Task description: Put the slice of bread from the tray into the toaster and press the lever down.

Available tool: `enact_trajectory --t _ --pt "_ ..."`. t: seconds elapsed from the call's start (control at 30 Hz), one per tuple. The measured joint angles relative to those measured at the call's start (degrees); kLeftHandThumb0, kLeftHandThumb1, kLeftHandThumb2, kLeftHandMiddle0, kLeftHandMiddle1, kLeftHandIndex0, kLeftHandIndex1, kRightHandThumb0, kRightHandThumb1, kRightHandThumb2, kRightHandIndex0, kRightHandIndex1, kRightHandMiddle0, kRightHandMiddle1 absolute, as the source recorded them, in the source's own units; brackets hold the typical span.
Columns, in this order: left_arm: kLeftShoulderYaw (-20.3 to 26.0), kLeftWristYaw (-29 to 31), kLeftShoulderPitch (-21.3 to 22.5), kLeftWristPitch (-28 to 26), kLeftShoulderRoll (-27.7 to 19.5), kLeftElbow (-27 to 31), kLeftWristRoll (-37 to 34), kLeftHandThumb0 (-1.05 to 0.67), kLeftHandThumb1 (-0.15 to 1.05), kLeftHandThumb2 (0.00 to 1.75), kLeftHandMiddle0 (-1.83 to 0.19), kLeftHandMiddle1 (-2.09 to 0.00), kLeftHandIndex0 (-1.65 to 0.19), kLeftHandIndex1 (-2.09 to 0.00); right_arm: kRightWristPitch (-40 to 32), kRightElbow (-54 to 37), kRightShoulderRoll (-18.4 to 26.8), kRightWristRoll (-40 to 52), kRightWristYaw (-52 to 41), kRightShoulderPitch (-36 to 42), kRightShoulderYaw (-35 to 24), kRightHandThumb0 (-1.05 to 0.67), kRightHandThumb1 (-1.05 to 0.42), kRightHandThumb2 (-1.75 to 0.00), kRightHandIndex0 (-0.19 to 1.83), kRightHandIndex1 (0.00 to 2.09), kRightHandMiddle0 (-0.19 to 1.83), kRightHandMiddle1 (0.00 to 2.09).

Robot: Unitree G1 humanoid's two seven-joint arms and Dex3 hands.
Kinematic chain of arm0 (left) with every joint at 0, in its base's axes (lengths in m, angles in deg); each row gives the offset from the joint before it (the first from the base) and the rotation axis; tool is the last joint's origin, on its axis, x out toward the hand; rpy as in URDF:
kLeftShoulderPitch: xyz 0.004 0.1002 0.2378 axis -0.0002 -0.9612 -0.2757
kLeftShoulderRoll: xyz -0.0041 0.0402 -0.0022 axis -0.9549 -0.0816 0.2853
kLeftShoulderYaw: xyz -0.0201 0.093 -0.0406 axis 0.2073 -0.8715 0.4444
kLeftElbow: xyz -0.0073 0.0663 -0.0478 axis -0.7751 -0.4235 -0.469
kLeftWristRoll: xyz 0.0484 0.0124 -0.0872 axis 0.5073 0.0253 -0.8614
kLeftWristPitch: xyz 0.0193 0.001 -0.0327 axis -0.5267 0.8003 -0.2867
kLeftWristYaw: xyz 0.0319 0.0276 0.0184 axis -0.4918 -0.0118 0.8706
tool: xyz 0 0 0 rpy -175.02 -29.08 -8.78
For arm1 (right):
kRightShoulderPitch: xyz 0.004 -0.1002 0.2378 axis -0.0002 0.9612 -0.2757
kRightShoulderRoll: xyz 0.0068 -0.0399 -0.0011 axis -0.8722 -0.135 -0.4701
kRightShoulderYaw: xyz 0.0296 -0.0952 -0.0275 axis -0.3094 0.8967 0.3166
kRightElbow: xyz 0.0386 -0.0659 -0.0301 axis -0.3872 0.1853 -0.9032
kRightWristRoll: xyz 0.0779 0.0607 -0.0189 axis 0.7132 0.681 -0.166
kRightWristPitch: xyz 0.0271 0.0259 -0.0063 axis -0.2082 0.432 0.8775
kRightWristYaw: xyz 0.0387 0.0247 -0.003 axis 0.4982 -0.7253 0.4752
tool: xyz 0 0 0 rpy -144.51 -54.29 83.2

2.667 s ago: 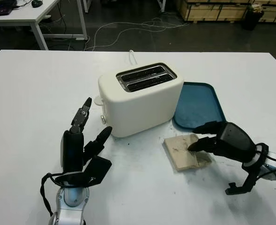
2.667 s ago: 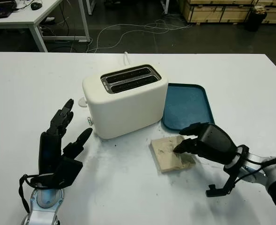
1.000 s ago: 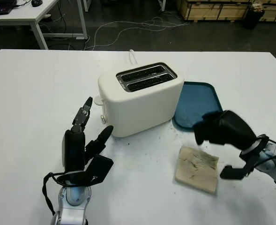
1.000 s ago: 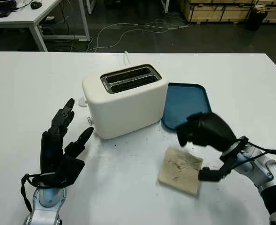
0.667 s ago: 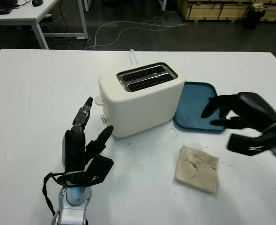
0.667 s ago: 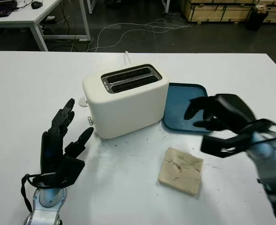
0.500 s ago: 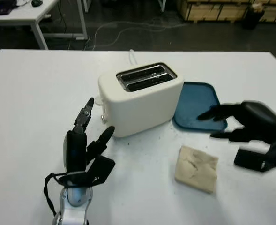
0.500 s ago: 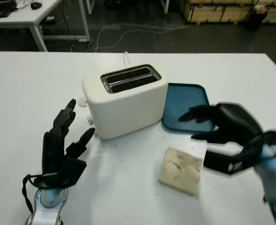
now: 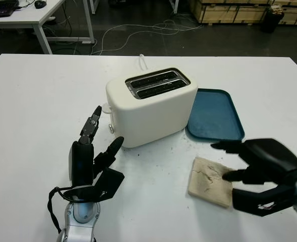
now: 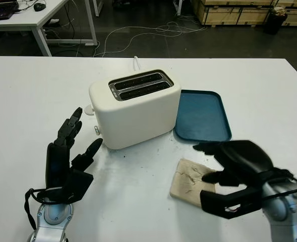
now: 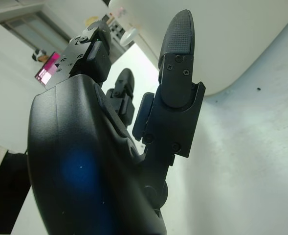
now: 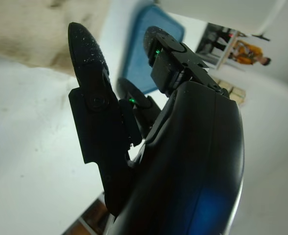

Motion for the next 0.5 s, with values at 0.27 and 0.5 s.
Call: enact_trajectory --t 0.27,0.5 --pt "0.0 0.0 0.0 0.0 0.0 0.0 0.0 -0.62 0.92 0.24 -0.44 0.00 -0.33 0.00 0.4 9.0 -1.4 -5.3 2.0 -4.1 3.8 -0.69 -0.92 -0.14 0.76 0.06 0.51 0.01" --pt "0.0 0.1 0.0 0.0 -0.1 -0.1 -0.1 -0.62 0.92 0.25 -0.44 0.00 -0.33 0.00 0.3 15.3 -2.7 -7.5 3.0 -8.2 6.4 -0.67 -0.92 -0.13 0.72 0.02 0.50 0.01"
